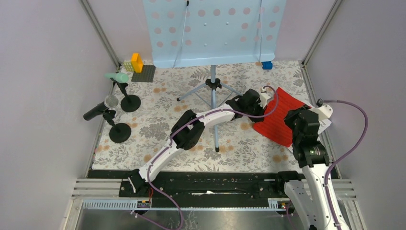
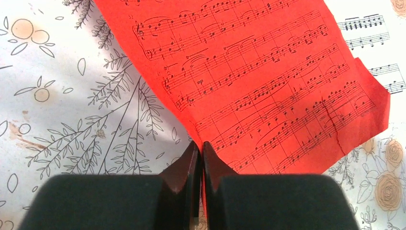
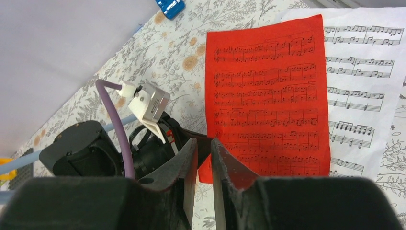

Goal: Pack up the instrument practice props

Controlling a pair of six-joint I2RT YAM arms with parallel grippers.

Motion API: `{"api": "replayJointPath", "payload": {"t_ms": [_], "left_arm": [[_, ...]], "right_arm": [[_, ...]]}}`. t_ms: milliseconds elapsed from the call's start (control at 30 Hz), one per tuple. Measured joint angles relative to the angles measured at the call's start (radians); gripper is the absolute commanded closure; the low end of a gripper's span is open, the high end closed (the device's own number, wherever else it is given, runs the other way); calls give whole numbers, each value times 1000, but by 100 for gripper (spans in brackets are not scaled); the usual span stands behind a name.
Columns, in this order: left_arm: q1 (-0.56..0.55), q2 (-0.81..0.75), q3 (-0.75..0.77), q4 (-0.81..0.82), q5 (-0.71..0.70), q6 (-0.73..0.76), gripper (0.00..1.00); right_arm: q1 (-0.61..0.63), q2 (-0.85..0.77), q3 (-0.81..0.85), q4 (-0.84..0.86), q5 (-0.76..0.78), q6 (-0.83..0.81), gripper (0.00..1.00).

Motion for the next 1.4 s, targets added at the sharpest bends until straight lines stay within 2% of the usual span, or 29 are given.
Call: {"api": "replayJointPath", "payload": {"t_ms": [33,300,467,633,833,933,967,1167,1400], "left_arm": [[0,-1,0,-7,0,2,100],[6,-52,-37,-31,49,27,100],[6,-103,-37,-20,154,52,100],[-9,-96,58,-25,240,64,100],[-44,-19,199,13,266,60,100],[-53,21,199,35,265,47,83],[-53,36,199,38,262,41,73],[-43,77,170,53,229,3,28],[-26,48,50,106,172,-19,16]], "right_arm": [[0,-6,0,-9,-7,0,75],[0,-54,22,-94,-27,-11,73],[0,-101,90,-156,-28,-28,70],[0,-139,185,-192,-25,-43,69],[0,-155,223,-216,-19,-60,68],[0,-156,214,-229,-19,-61,68],[0,-158,209,-232,-19,-61,68],[0,-159,190,-256,-22,-61,67],[0,-160,193,-269,-22,-84,59]]}}
